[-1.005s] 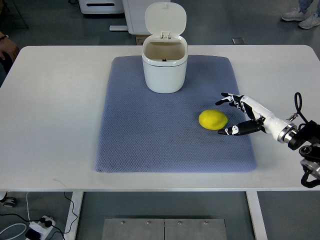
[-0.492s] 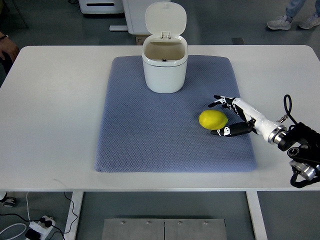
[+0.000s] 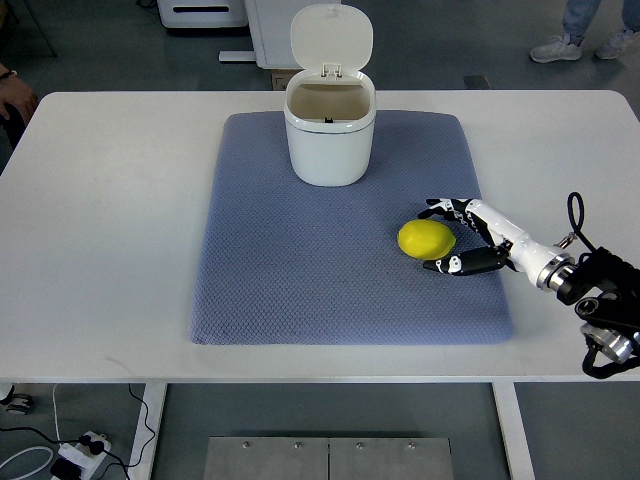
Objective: Put lemon in trash with right hand
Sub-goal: 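Move the open right hand down beside the yellow lemon, then close the right hand fingers around the yellow lemon, then lift the lemon with the right hand and carry it toward the bin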
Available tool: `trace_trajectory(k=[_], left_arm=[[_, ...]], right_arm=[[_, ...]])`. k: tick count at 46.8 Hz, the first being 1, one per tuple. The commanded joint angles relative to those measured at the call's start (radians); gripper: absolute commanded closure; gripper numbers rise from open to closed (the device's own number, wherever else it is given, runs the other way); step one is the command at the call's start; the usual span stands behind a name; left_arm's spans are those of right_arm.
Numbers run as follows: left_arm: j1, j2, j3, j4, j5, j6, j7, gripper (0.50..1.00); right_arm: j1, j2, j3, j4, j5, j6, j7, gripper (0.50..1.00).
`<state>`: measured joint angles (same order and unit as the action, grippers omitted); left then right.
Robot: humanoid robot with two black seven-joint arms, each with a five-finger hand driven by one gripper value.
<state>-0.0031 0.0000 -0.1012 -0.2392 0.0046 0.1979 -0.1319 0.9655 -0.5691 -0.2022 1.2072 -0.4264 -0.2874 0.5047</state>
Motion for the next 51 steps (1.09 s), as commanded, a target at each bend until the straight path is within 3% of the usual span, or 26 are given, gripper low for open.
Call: trace_trajectory(k=[1,6,22,36,51], left_arm=[[0.0,0.0,0.0,0.0,0.0,0.0,0.0,0.5],[0.0,0.0,0.0,0.0,0.0,0.0,0.0,0.5],[0.0,0.0,0.0,0.0,0.0,0.0,0.0,0.5],[0.0,0.0,0.0,0.0,0.0,0.0,0.0,0.5],[0.0,0.0,0.0,-0.002,0.0,0.0,0.0,0.5]], right_arm=[[0.001,0.0,0.0,0.0,0.0,-0.004,0.0,0.649],[0.004,0.005,-0.002,0.002,-0.002,-0.006,0.001,0.716],[0.012,0.017,-0.002,0.003,0.0,-0.013,0.001,0.787],[0.015,0.015,-0.002,0.003,0.001,-0.021,0.0,0.952],[0.019,0.001,0.007,0.003,0.014,-0.027,0.008,0.961]])
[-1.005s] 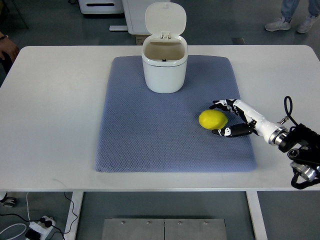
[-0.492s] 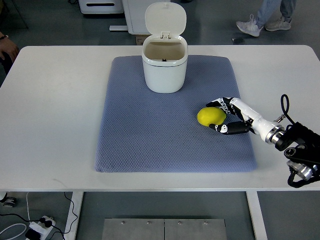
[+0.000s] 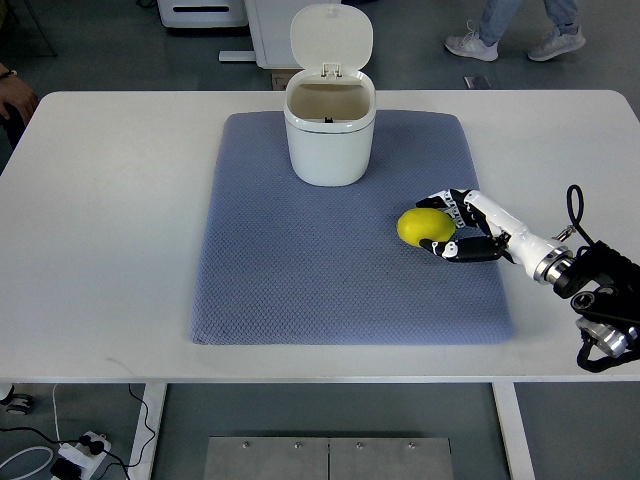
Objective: Put lemon in trash with right hand
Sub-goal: 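Lift the lemon with the right hand and carry it toward the bin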
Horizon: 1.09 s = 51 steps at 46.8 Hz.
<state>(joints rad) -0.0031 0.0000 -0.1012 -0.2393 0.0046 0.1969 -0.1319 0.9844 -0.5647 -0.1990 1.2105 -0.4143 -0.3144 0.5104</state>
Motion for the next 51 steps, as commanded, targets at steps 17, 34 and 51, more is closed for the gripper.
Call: trace_trajectory(k=[17,34,51], left_arm=[[0.0,0.0,0.0,0.0,0.0,0.001,0.0,0.5],[0.0,0.0,0.0,0.0,0.0,0.001,0.0,0.5],[0.0,0.0,0.0,0.0,0.0,-0.002,0.0,0.5]], right_arm=[[0.03,-0.093,0.013,-0.014,0.046,0.011,0.008,0.959],[0.117,-0.115,0.013,-0.255,0.169,0.172,-0.006,0.954],[0.152,-0.047,0.056,-0.526,0.269,0.371,-0.038,0.954]])
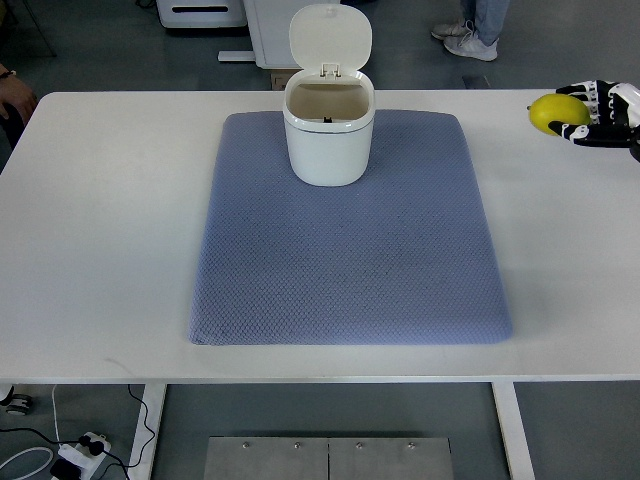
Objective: Put lemon in trash with right hand
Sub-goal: 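Lift the lemon with the right hand and carry it toward the bin, then position the held lemon over the open white bin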
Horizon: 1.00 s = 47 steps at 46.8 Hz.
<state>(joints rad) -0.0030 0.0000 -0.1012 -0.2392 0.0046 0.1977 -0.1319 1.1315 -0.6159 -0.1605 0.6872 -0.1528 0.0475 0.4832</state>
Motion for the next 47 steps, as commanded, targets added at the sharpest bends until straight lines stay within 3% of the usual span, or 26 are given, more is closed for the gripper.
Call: trace_trajectory(k=[1,39,47], left_arm=[[0.0,0.0,0.0,0.0,0.0,-0.003,0.0,0.5],[0.0,0.0,0.0,0.0,0.0,-0.003,0.0,0.5],[0.0,0.0,0.0,0.0,0.0,0.0,0.0,0.5]], right_arm=[[0.005,0.007,0.021,-0.003,0.007,0.009,-0.014,0.956],[0.175,0.295,0.033,0.032,0.006,0.005,-0.023,0.946],[0.188,0.34,0.032,0.032,0.004,-0.005,-0.055,0.944]])
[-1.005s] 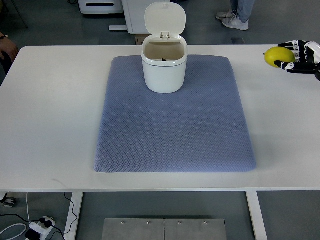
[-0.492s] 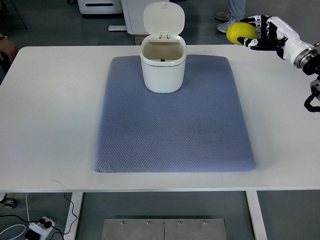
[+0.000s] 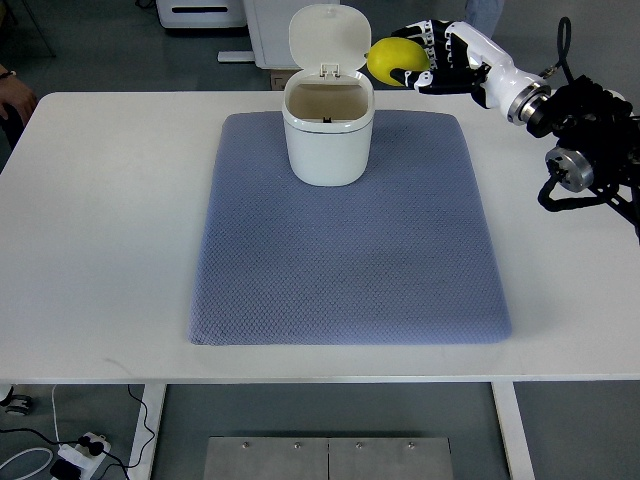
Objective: Put lemon in trash with right hand
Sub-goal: 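Position the held lemon over the open white bin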
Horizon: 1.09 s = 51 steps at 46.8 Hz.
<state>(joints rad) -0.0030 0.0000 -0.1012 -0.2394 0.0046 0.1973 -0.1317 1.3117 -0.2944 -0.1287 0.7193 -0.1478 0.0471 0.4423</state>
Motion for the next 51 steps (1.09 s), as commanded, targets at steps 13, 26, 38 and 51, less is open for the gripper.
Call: trace_trajectory(k=[13,26,38,51], left_arm=[[0.0,0.0,0.0,0.0,0.0,-0.002,0.0,0.5],[0.0,0.0,0.0,0.0,0.0,0.001,0.0,0.5],[0.0,0.0,0.0,0.0,0.0,0.001,0.0,0.5],[0.0,0.0,0.0,0.0,0.0,0.001,0.0,0.5]], right_arm=[[0.014,0.093,-0.005,-0.007,-0.004,-0.039,-0.053,0.94],[0.046,0.15,-0.005,-0.038,-0.001,-0.047,-0.091,0.936],[0.046,0.193,-0.006,-0.095,-0.002,-0.047,-0.123,0.934],[0.044,0.221,-0.008,-0.133,-0.004,-0.047,-0.143,0.825]])
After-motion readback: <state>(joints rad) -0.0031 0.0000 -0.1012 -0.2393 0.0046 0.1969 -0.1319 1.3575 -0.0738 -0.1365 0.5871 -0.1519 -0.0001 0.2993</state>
